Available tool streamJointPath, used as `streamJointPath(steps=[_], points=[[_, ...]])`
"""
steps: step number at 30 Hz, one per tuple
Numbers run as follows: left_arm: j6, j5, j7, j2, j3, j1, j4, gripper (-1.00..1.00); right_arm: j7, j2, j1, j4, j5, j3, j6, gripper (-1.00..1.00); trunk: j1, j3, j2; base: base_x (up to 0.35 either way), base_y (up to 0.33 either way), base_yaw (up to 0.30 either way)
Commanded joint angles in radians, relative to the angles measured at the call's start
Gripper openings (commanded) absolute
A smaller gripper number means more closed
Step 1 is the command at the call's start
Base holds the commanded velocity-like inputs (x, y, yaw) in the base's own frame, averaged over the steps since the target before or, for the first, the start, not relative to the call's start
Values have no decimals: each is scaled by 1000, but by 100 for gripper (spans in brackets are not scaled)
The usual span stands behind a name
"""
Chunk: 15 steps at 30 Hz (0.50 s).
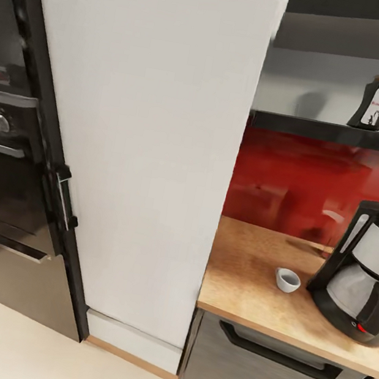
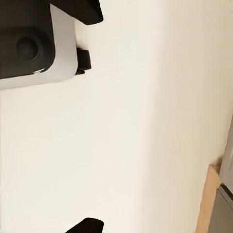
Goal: Set up a coffee station on the kitchen countertop: keep the coffee maker on the countertop, move the bottle of coffee from the kitchen shelf to the counter next to the coffee maker, place a paper coffee filter on top of the coffee maker, put the saucer next to the coffee maker with the coffee cup on the saucer, and place the electric kettle next to the coffee maker.
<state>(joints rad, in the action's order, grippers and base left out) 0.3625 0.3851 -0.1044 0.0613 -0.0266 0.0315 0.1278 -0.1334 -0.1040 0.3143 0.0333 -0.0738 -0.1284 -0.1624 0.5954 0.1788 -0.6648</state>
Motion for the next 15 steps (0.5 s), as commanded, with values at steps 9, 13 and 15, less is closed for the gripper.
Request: streamJointPath(steps=[9,13,15], points=[[0,9,-9,0,-3,1,1,100,-3,0,2,4,-5,-8,-6,100,0,-2,-1,0,309,-113],[1,9,-9,1,-3,0,1,100,-1,0,2,4,-3,-8,-6,100,0,-3,-1,0,75,-29],[1,9,-9,1,-3,1,1,100,-1,0,2,4,-3,-8,-6,100,0,-4,-1,0,29,-115]])
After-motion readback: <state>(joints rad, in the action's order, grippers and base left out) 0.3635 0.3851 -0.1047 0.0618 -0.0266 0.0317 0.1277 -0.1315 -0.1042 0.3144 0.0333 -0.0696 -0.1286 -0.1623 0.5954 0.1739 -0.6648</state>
